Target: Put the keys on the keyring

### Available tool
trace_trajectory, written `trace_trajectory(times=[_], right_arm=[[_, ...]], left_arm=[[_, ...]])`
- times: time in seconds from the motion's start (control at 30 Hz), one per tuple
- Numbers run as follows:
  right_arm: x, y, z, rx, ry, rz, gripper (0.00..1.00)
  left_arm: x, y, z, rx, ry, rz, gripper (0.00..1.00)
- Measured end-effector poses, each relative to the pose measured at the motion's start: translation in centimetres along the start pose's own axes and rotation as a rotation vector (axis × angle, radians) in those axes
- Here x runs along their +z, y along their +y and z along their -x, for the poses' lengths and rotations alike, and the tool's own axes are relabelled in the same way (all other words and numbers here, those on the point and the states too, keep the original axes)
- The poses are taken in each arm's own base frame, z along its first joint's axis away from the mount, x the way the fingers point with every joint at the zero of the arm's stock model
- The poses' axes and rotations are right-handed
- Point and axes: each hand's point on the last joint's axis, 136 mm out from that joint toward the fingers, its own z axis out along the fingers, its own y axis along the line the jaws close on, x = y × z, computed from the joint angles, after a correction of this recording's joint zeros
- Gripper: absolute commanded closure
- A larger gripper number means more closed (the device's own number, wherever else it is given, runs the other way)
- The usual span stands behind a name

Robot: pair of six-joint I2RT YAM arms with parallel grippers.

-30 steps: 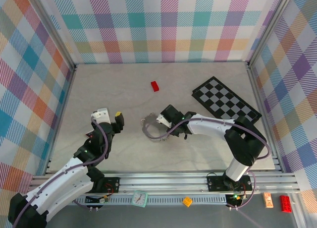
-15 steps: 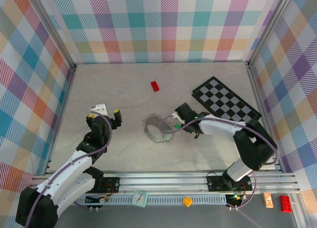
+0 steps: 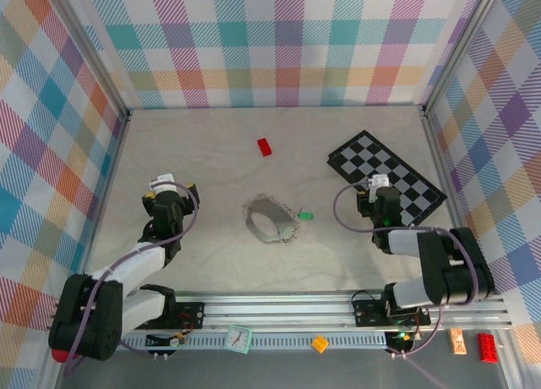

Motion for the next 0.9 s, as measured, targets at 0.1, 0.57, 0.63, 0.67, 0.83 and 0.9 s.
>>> trace_trajectory(times=[0.1, 0.57, 0.63, 0.67, 0.83, 0.9], right_arm=[[0.9, 0.2, 0.5, 0.027, -0.047, 0.027, 0.42], [1.9, -0.2, 3.9, 0.114, -0.108, 0.099, 0.36], [1.9, -0.1, 3.8, 0.117, -0.104, 0.105, 0.35], [1.9, -0.1, 3.8, 0.119, -0.102, 0.108, 0.35], [1.9, 0.1, 3.7, 0.119, -0.097, 0.120, 0.36], [1.9, 0.2, 3.7, 0.119, -0.096, 0.123, 0.36]], left_arm=[[1.2, -0.2, -0.9, -0.005, 0.006, -0.019, 0.01], [5.4, -2.2, -3.9, 0.035, 0.043, -0.085, 0.00], [5.8, -2.6, -2.6, 0.032, 0.018, -0.091, 0.00], [5.9, -2.8, -2.2, 0.031, 0.010, -0.093, 0.00], [5.9, -2.9, -2.2, 0.032, 0.014, -0.100, 0.00], [5.9, -2.9, -2.3, 0.032, 0.015, -0.106, 0.00]])
